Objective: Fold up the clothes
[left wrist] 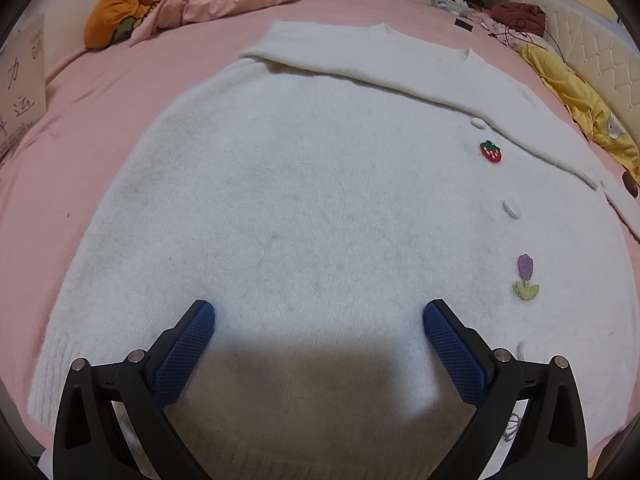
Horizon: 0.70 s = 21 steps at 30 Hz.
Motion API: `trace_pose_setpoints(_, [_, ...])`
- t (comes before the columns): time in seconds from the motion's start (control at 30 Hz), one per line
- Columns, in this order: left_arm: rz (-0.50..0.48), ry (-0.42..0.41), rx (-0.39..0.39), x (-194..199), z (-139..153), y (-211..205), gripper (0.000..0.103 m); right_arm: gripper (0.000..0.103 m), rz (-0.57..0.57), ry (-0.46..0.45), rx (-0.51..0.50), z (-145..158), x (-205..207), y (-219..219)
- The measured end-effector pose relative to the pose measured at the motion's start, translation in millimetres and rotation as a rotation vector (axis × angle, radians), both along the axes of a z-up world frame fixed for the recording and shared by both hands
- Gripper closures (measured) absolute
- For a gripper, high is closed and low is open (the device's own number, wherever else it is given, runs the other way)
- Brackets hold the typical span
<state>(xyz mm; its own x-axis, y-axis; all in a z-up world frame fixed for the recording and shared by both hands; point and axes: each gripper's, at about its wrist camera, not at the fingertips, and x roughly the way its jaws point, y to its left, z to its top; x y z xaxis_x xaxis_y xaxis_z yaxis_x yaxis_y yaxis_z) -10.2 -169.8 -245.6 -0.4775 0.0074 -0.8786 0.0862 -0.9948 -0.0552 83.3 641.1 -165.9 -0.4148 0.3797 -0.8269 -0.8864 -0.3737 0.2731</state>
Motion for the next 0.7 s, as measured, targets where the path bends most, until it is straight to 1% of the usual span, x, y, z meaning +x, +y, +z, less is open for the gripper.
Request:
trace_pose_setpoints(0.03, [0.000, 0.001, -0.003, 0.1, -0.3, 0.5, 0.000, 0.081, -0.016, -0.021, 0.050, 10.6, 0.6, -2.2])
trace_pose_setpoints(0.07, [0.000, 0.000, -0.004, 0.1, -0.2, 0.1, 0.000, 0.081, 0.033, -0.019, 0.098, 19.2, -8.4, -7.9])
trace_pose_setpoints(0.1, [0.000, -0.001, -0.006, 0.0, -0.2, -0.1, 0.000, 0.081, 0.159, -0.022, 0.150, 27.2, -25.6, -19.7])
trace_pose_setpoints(0.13, [0.001, -0.001, -0.008, 0.0, -0.2, 0.0, 0.000, 0.081, 0.266, -0.044, 0.182, 29.1, -42.5, -31.4])
trace_pose_setpoints(0.2, [0.001, -0.002, -0.010, 0.0, 0.4, -0.1, 0.000, 0.081, 0.488, -0.117, 0.228, 23.3, -78.4, -61.0])
trace_pose_setpoints(0.23, [0.002, -0.002, -0.010, -0.1, 0.6, -0.1, 0.000, 0.081, 0.587, -0.162, 0.237, 14.4, -95.9, -77.0])
trace_pose_setpoints(0.27, [0.003, -0.003, -0.010, 0.1, 0.7, 0.4, 0.000, 0.081, 0.639, -0.193, 0.226, 5.5, -106.1, -85.9])
trace_pose_setpoints(0.3, [0.004, -0.003, -0.009, 0.1, 0.9, 0.5, 0.000, 0.081, 0.673, -0.236, 0.195, -7.7, -114.9, -91.8])
trace_pose_setpoints(0.33, [0.004, -0.004, -0.010, 0.1, 1.2, 0.8, 0.000, 0.082, 0.668, -0.260, 0.174, -16.4, -115.4, -91.5])
trace_pose_setpoints(0.37, [0.004, -0.004, -0.010, 0.0, 1.4, 0.9, 0.000, 0.084, 0.640, -0.271, 0.158, -23.1, -112.9, -86.5])
trace_pose_setpoints(0.43, [0.004, -0.004, -0.010, 0.0, 1.3, 1.1, 0.000, 0.086, 0.575, -0.182, 0.111, -22.8, -95.6, -69.9])
trace_pose_setpoints(0.47, [0.004, -0.003, -0.010, 0.3, 1.5, 1.0, 0.000, 0.092, 0.538, -0.166, 0.100, -20.8, -88.5, -62.6])
trace_pose_setpoints(0.5, [0.005, -0.004, -0.010, 0.3, 1.5, 1.1, 0.000, 0.098, 0.507, -0.178, 0.115, -17.0, -82.7, -57.6])
trace_pose_setpoints(0.57, [0.005, -0.002, -0.009, 0.3, 1.3, 0.9, 0.000, 0.099, 0.471, -0.250, 0.195, -6.7, -76.4, -54.9])
trace_pose_setpoints(0.6, [0.006, -0.001, -0.009, 0.2, 1.3, 0.7, 0.000, 0.094, 0.457, -0.286, 0.229, -0.8, -76.1, -57.1])
trace_pose_setpoints(0.63, [0.006, -0.001, -0.011, 0.0, 1.2, 0.9, 0.000, 0.092, 0.399, -0.395, 0.323, 7.1, -79.4, -62.7])
trace_pose_setpoints(0.67, [0.006, 0.001, -0.013, -0.2, 1.1, 0.9, 0.000, 0.092, 0.371, -0.440, 0.394, 16.9, -77.6, -70.7])
trace_pose_setpoints(0.7, [0.006, 0.003, -0.011, -0.4, 0.6, 0.3, 0.000, 0.091, 0.357, -0.428, 0.439, 29.8, -72.2, -78.3])
